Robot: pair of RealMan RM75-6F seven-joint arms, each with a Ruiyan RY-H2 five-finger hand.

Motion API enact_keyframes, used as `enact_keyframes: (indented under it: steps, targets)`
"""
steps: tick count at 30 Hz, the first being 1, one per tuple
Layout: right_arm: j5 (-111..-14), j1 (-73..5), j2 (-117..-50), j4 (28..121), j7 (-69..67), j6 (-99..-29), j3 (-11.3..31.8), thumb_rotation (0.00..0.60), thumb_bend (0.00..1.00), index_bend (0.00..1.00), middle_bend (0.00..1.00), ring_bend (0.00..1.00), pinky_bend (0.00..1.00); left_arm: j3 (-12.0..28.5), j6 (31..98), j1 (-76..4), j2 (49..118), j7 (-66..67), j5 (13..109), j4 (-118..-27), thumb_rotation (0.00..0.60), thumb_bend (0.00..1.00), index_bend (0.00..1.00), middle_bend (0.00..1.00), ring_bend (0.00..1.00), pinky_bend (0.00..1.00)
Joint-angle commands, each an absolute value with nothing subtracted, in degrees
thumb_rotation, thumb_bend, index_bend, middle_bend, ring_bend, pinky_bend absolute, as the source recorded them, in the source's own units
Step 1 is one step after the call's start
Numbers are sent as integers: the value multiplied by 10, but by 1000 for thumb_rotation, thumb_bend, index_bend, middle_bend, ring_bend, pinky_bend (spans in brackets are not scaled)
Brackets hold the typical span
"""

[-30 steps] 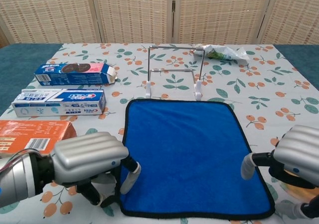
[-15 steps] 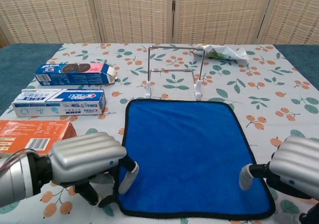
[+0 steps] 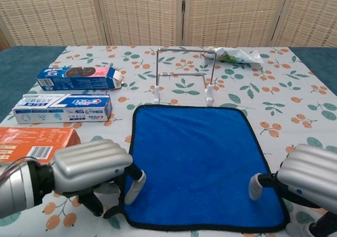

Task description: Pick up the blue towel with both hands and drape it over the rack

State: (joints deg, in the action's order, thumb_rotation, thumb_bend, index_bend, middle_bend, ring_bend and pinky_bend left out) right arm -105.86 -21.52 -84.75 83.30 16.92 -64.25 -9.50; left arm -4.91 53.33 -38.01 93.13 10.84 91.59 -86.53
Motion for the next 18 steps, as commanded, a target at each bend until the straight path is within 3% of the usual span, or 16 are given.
enact_keyframes:
  steps: [1, 18]
  targets:
    - [-1057, -217, -853, 828, 169, -643, -93, 600, 215, 384, 907, 843, 996, -49, 533, -380, 930, 109, 915, -866, 600, 425, 638, 1000, 951, 1000]
    - [-1056, -228, -868, 811, 153, -646, -98, 600, 378, 449, 907, 849, 1000, -49, 531, -381, 926, 106, 909, -871, 600, 426, 648, 1000, 950, 1000]
